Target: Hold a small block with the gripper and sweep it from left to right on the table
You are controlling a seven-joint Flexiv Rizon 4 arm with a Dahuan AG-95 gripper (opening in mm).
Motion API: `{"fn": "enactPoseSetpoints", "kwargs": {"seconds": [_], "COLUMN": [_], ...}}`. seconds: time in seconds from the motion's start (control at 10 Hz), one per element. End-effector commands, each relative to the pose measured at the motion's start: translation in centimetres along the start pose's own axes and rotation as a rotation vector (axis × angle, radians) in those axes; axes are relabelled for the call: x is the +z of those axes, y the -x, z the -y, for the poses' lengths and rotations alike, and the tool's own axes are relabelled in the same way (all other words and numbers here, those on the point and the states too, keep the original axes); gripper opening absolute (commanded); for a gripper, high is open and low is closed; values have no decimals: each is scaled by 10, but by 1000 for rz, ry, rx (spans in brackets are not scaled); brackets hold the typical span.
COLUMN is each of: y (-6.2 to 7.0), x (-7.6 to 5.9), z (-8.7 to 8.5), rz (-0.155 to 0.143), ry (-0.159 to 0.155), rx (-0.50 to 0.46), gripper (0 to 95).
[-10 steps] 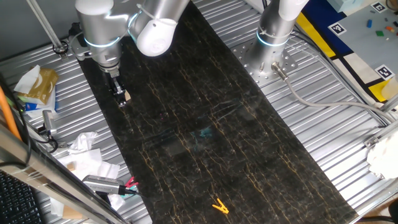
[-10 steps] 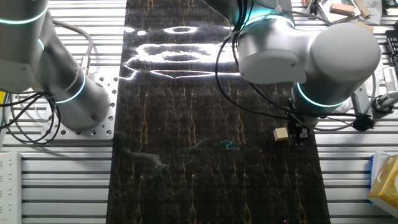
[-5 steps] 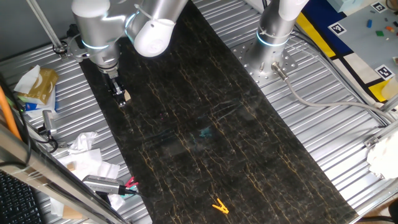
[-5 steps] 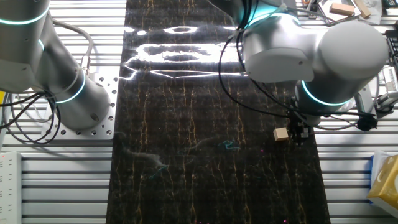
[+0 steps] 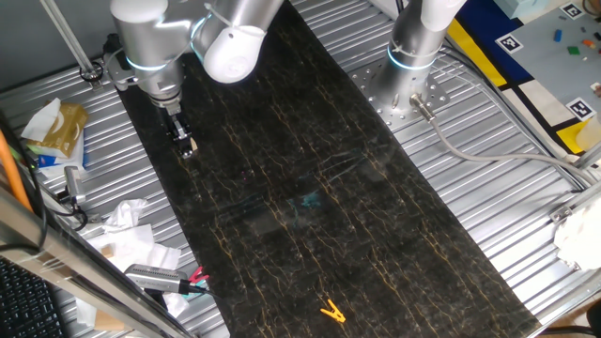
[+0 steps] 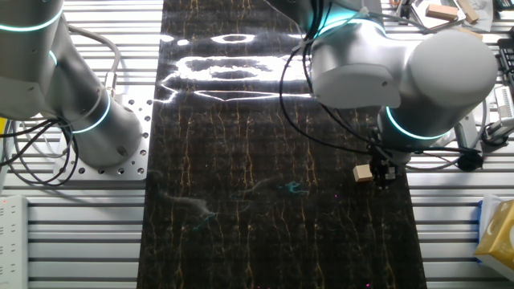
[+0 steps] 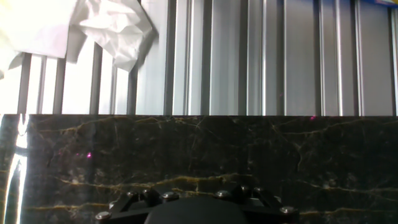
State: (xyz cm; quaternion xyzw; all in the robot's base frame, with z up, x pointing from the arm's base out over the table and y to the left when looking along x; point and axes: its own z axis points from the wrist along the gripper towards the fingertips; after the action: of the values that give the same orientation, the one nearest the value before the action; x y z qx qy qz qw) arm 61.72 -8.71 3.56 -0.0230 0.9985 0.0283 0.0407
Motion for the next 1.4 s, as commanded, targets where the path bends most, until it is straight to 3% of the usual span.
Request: {"fn": "enactPoseSetpoints", "kwargs": {"seconds": [0.1,0.5,1.4], "y": [-3,-9,-9], "x": [0,1,8], "z": [1,4,-7], "rz": [2,10,26], "ry": [0,4,16], "rx": [-2,-1,52], "gripper": [570,570,570]}}
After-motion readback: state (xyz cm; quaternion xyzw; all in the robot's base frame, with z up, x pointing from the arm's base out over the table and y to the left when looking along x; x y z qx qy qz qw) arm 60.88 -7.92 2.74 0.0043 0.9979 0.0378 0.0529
